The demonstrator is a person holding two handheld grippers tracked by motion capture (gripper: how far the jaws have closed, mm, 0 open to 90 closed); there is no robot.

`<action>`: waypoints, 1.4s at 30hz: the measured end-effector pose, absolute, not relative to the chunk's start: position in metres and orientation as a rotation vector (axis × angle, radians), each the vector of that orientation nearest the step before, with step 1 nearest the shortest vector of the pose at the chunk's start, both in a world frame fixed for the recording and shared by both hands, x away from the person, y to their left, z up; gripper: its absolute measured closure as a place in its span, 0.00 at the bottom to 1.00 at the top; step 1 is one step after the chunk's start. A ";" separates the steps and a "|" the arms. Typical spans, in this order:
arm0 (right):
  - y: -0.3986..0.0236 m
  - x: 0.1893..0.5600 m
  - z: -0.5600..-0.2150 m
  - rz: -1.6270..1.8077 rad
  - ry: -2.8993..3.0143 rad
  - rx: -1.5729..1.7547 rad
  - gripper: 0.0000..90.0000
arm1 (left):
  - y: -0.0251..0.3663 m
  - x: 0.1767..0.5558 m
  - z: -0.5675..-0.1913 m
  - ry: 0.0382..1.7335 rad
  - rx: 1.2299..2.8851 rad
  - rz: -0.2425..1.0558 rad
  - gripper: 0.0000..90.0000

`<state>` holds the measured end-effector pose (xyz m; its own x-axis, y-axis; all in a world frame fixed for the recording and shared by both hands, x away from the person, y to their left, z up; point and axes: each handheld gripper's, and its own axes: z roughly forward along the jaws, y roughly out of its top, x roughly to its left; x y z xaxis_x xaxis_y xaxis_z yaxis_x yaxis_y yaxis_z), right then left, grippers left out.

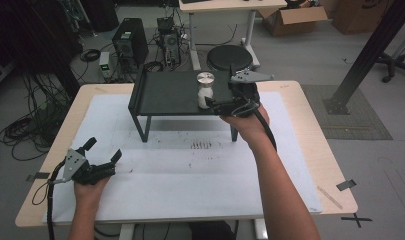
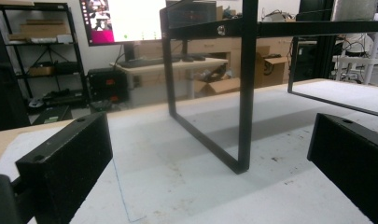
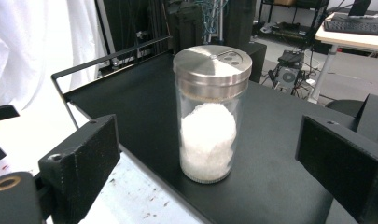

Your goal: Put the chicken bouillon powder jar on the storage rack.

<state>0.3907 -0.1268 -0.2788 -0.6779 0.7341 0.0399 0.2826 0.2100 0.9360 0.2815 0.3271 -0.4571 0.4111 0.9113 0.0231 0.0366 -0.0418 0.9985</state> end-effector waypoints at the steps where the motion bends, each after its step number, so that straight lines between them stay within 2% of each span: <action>1: -0.128 0.389 -0.279 1.470 2.074 0.938 0.07 | 0.327 0.282 -0.457 0.905 1.436 0.892 0.00; 18: -0.158 0.352 -0.286 1.552 2.027 0.909 0.02 | 0.327 0.281 -0.457 0.898 1.441 0.899 0.00; 42: -0.181 0.316 -0.335 1.675 1.959 0.870 0.00 | 0.326 0.281 -0.457 0.897 1.439 0.898 0.00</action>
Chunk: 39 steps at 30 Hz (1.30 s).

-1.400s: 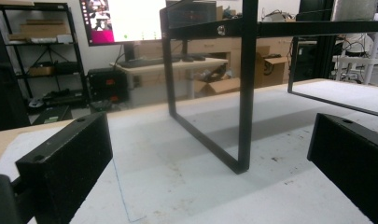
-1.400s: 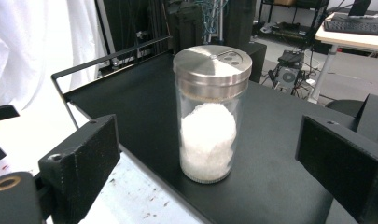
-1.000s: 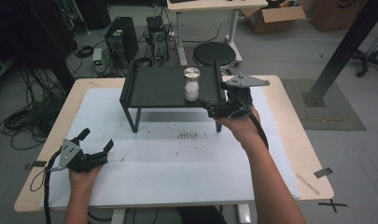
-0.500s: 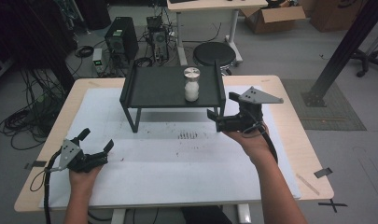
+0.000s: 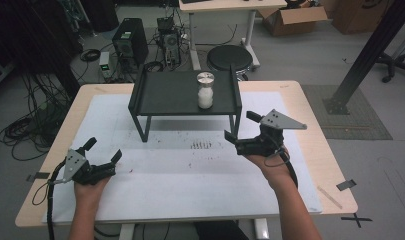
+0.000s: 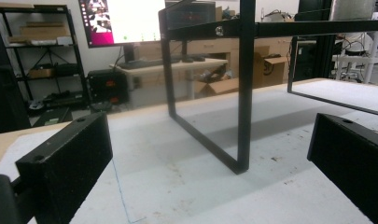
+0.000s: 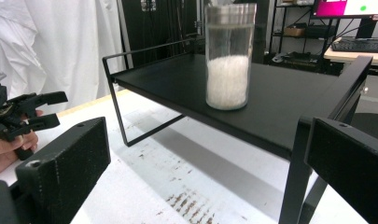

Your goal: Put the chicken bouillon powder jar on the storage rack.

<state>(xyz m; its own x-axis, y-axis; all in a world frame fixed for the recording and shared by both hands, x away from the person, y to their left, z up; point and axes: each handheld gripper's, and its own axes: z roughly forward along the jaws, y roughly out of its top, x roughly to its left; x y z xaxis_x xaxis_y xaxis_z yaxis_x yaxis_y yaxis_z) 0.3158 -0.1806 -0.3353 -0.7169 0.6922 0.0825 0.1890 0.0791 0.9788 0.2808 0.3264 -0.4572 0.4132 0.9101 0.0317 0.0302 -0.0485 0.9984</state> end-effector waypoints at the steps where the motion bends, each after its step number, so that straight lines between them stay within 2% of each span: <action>1: -0.181 0.315 -0.338 1.680 1.958 0.874 0.00 | 0.326 0.281 -0.457 0.897 1.440 0.899 0.00; 15: -0.185 0.314 -0.391 1.719 1.933 0.951 0.00 | 0.327 0.281 -0.457 0.901 1.439 0.895 0.00; 39: -0.175 0.316 -0.427 1.726 1.930 0.990 0.00 | 0.327 0.281 -0.457 0.902 1.436 0.892 0.00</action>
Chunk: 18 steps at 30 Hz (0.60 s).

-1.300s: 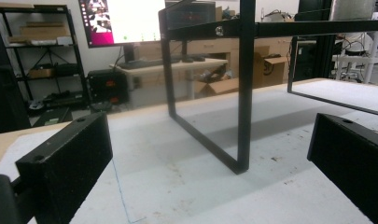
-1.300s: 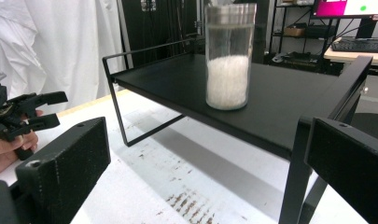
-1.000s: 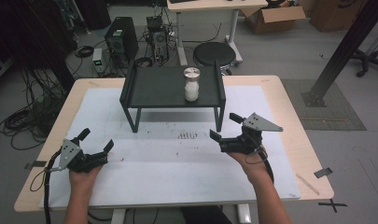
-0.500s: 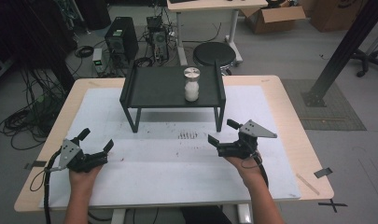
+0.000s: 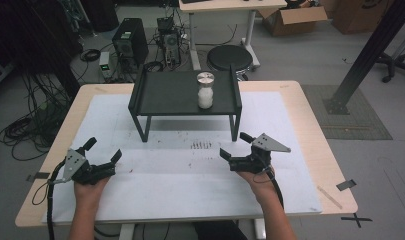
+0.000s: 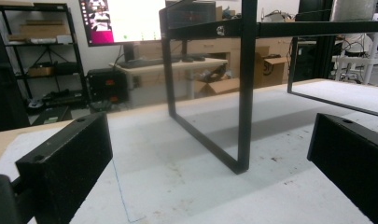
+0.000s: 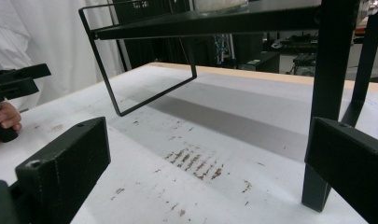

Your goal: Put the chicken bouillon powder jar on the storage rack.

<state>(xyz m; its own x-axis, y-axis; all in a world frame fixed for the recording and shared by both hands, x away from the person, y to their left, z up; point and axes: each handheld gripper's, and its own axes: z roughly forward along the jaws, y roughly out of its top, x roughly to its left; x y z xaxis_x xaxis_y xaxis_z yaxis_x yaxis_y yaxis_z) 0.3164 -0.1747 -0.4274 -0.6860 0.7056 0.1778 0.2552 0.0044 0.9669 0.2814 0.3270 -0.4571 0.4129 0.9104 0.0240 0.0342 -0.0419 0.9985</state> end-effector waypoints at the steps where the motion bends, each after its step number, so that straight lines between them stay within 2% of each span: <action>1: -0.175 0.316 -0.428 1.723 1.931 0.989 0.00 | 0.327 0.281 -0.457 0.902 1.436 0.893 0.00; 18: -0.175 0.316 -0.441 1.729 1.906 1.006 0.00 | 0.327 0.281 -0.457 0.900 1.438 0.894 0.00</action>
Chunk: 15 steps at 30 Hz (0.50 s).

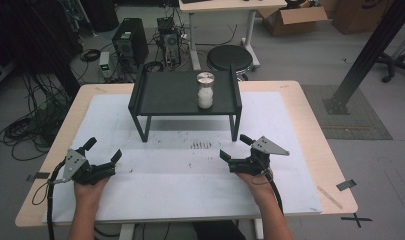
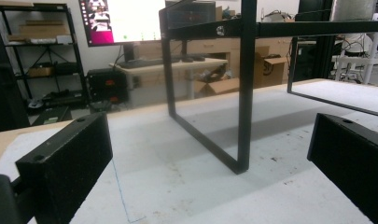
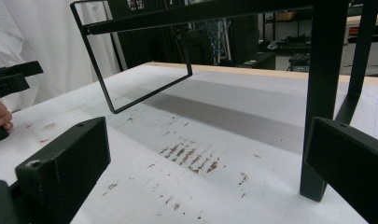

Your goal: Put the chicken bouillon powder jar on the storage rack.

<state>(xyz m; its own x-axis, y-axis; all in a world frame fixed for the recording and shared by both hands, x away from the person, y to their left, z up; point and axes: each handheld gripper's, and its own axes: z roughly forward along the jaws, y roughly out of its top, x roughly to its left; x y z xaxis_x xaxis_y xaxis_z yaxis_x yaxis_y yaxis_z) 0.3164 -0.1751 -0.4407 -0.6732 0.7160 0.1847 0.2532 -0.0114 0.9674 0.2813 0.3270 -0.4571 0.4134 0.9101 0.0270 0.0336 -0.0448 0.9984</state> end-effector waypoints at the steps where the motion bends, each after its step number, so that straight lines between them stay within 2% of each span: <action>1: -0.175 0.316 -0.441 1.730 1.903 1.005 0.00 | 0.327 0.281 -0.457 0.900 1.439 0.895 0.00; 15: -0.177 0.305 -0.455 1.751 1.836 0.933 0.00 | 0.327 0.281 -0.457 0.898 1.439 0.897 0.00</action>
<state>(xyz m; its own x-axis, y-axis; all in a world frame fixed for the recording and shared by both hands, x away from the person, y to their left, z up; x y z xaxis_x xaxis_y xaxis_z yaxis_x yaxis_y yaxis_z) 0.3047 -0.1772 -0.4553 -0.6784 0.7217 0.1377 0.1718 -0.0264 0.9848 0.2810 0.3267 -0.4571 0.4136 0.9099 0.0300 0.0309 -0.0470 0.9984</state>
